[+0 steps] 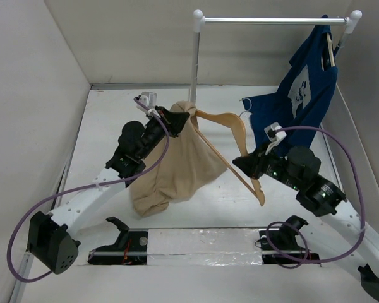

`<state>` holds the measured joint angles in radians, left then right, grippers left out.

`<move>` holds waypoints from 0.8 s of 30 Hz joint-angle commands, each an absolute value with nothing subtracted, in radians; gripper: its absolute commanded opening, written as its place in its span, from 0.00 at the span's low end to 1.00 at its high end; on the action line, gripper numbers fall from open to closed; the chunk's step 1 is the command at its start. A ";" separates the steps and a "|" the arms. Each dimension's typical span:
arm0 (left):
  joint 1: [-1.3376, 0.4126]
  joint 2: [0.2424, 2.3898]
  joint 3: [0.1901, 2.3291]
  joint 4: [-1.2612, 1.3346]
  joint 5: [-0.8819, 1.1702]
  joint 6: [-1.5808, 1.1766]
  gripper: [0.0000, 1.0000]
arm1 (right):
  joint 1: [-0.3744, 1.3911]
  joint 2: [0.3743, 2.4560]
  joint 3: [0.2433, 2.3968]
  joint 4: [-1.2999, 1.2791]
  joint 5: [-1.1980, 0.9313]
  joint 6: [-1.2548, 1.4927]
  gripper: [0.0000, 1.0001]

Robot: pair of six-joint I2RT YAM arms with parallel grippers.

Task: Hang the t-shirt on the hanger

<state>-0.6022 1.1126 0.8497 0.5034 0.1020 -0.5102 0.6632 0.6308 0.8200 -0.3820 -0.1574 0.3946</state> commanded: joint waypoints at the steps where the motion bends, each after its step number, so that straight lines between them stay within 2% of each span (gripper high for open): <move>1: -0.604 1.028 0.867 0.554 0.109 -0.514 0.00 | 0.693 0.693 0.854 -0.090 -0.043 0.344 0.00; 5: -0.604 0.999 0.873 0.581 0.208 -0.532 0.00 | 0.785 0.790 0.859 0.057 -0.007 0.301 0.00; 9: -0.604 0.931 0.862 0.565 0.180 -0.543 0.00 | 0.964 0.871 0.874 0.132 0.279 0.232 0.00; 13: -0.604 0.827 0.819 0.549 0.037 -0.549 0.00 | 1.170 0.865 0.809 0.341 0.495 0.131 0.00; 16: -0.604 0.753 0.779 0.569 -0.047 -0.558 0.00 | 1.337 0.871 0.795 0.402 0.739 0.036 0.00; 17: -0.604 0.732 0.763 0.574 -0.055 -0.560 0.00 | 1.371 0.876 0.789 0.417 0.865 0.013 0.00; 19: -0.604 0.726 0.758 0.584 -0.028 -0.558 0.00 | 1.437 0.896 0.775 0.446 0.964 0.014 0.00; 21: -0.604 0.753 0.761 0.615 0.047 -0.564 0.00 | 1.437 0.916 0.779 0.468 0.982 0.012 0.00; 24: -0.604 0.805 0.770 0.649 0.179 -0.575 0.00 | 1.369 0.991 0.817 0.502 0.855 -0.023 0.00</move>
<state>-0.6022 0.7605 0.7654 0.5648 0.0620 -0.5587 1.4166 0.9520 0.7708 0.3202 0.7818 0.0299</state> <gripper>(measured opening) 0.010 0.206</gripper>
